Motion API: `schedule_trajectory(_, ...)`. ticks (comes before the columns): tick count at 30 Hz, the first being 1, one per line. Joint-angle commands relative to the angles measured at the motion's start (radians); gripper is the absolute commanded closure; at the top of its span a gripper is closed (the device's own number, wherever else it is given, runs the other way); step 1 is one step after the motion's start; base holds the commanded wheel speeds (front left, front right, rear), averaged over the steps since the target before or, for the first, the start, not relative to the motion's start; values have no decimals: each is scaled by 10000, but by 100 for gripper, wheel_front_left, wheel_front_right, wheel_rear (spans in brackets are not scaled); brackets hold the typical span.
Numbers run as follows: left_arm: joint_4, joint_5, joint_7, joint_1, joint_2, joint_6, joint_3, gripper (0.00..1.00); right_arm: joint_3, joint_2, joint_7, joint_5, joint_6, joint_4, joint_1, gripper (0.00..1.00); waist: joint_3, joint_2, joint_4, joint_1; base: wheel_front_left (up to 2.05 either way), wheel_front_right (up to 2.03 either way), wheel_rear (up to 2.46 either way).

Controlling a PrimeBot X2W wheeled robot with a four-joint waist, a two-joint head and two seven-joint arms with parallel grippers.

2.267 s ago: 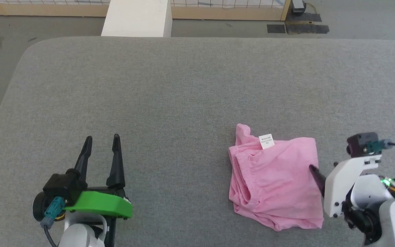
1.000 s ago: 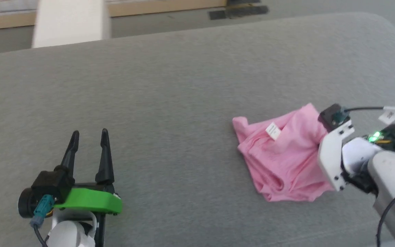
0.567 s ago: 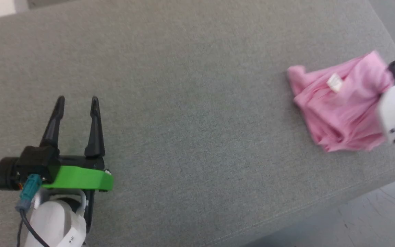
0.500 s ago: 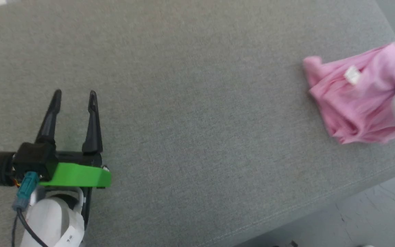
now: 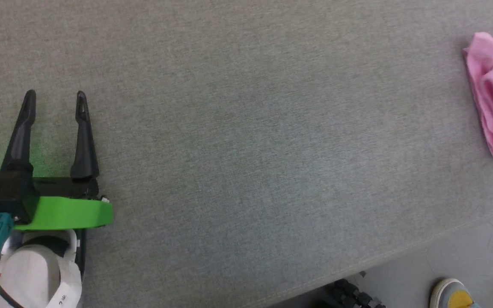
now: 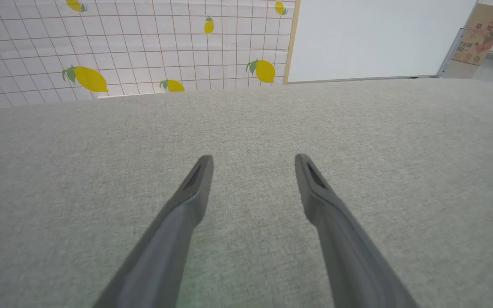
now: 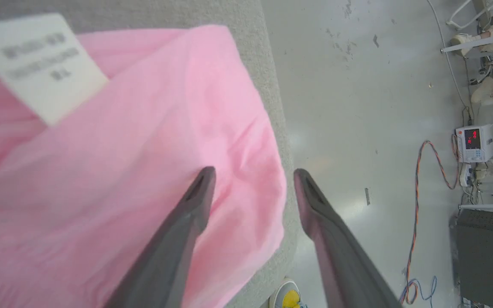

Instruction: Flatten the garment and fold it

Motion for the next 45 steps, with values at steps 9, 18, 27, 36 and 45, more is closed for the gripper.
schedule_trajectory(9,166,-159,-144,375,67,207,218,0,-1080,405,-973,-908,-19,253,-645,0,-822,-1,-100,-2,0,0,0)
schedule_trajectory(18,1188,-572,-858,858,-477,614,410,0,-12,1385,-2740,295,-19,-1880,-628,0,-2852,-1,454,-2,0,0,0)
schedule_trajectory(27,1796,-895,-1426,1184,-1009,958,424,0,356,2765,-4013,1892,-19,-5519,1169,0,-4280,-1,1728,-2,0,0,0)
schedule_trajectory(36,2288,-1114,-1645,1148,-1263,1034,132,0,-366,4710,-4676,1369,-19,-8079,4035,0,-5208,-1,3014,-2,0,0,0)
schedule_trajectory(45,3188,-1114,-1699,1047,-1327,999,-211,0,-426,5173,-5072,992,-19,-9095,6331,0,-5608,-1,3444,-2,0,0,0)
